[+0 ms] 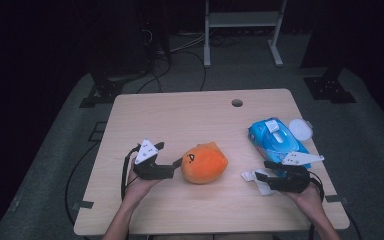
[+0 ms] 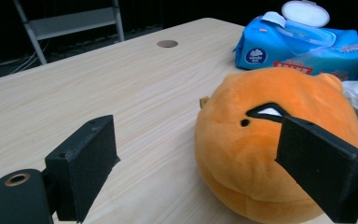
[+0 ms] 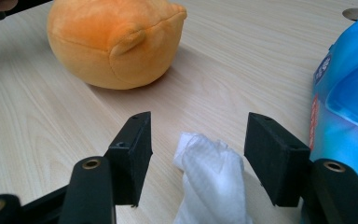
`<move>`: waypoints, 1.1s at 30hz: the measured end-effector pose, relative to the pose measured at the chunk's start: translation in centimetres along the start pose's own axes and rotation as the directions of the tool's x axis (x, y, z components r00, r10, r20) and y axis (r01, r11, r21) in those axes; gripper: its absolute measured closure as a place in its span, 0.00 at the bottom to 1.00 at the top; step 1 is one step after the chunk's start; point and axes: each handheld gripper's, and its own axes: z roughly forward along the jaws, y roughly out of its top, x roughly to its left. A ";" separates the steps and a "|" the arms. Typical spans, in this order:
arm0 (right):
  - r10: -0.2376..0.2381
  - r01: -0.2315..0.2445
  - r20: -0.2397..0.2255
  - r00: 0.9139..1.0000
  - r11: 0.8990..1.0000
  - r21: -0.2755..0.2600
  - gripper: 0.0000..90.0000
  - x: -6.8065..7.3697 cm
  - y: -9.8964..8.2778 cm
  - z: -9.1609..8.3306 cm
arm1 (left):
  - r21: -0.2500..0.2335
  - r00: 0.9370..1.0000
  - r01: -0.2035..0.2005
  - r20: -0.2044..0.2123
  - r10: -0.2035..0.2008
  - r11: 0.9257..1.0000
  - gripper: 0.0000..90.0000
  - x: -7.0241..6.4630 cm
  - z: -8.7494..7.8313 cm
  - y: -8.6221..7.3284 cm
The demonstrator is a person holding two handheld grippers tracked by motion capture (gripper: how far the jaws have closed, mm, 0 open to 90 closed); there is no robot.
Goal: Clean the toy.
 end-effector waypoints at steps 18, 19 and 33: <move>-0.017 0.017 0.002 1.000 1.000 0.025 0.42 0.1 -0.1 0.4 | 0.063 0.996 0.044 -0.084 -0.039 0.997 0.12 2.3 0.5 -2.2; -0.015 0.015 0.001 1.000 0.999 0.030 0.42 0.2 -0.1 0.4 | 0.072 0.996 0.032 -0.090 -0.026 0.997 0.12 2.3 0.5 -2.2; -0.023 0.023 -0.001 1.000 0.999 0.043 0.41 0.3 -0.2 0.6 | 0.104 0.991 0.066 -0.119 -0.054 0.992 0.11 3.2 0.8 -3.0</move>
